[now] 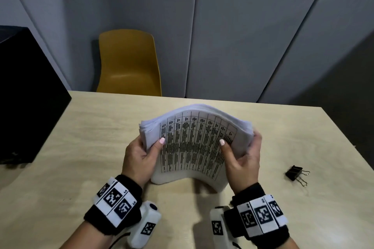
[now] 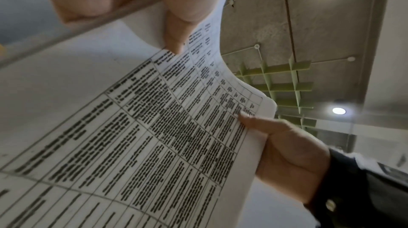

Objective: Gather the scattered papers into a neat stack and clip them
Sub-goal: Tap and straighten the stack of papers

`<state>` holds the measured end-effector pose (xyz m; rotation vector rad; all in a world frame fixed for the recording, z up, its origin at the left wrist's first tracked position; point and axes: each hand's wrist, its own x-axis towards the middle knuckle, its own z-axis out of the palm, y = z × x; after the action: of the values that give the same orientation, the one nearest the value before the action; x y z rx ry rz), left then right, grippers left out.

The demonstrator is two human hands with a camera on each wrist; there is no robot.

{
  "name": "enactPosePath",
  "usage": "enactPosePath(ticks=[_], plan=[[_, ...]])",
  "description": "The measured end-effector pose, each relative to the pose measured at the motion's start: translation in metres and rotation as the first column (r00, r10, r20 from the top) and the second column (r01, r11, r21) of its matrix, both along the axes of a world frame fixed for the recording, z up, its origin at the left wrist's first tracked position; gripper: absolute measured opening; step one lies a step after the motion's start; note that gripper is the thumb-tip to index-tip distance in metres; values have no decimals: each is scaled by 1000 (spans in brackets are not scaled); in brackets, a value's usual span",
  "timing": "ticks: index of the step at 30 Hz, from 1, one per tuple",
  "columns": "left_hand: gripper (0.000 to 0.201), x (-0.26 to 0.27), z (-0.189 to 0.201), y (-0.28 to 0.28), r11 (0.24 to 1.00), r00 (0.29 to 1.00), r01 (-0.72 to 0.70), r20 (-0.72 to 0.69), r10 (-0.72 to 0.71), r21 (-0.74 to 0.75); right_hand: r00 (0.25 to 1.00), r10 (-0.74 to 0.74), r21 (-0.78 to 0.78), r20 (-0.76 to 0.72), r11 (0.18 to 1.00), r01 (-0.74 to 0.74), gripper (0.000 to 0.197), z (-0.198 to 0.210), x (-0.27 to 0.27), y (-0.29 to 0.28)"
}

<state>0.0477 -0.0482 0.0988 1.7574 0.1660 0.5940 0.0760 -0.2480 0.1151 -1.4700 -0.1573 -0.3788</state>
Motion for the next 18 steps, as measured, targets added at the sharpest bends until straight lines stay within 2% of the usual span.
enactPosePath(ticks=[2,4,6,8,9,12,16,18], plan=[[41,-2,4,-4,995,995,-85,52,83,47,992,-64,-10,111,998,66,85,6,-3,3],[69,-5,8,-5,989,981,-128,156,115,74,952,-127,-137,277,976,170,95,11,-3,2],[76,-6,16,-5,951,954,-188,274,117,247,896,-143,-310,421,905,290,79,13,1,-3],[66,-5,24,-4,866,938,-235,336,83,441,898,-142,-381,416,870,314,56,15,1,-5],[60,-6,27,-4,840,942,-231,328,67,491,907,-142,-388,397,869,306,50,17,1,-5],[51,-8,31,1,837,957,-202,283,60,509,912,-148,-395,383,866,306,45,19,0,-6],[53,-11,31,1,832,950,-209,307,49,515,913,-135,-387,384,874,292,50,21,-3,-5],[56,-12,33,-2,809,952,-195,304,21,554,918,-115,-401,380,874,275,45,22,-4,-4]])
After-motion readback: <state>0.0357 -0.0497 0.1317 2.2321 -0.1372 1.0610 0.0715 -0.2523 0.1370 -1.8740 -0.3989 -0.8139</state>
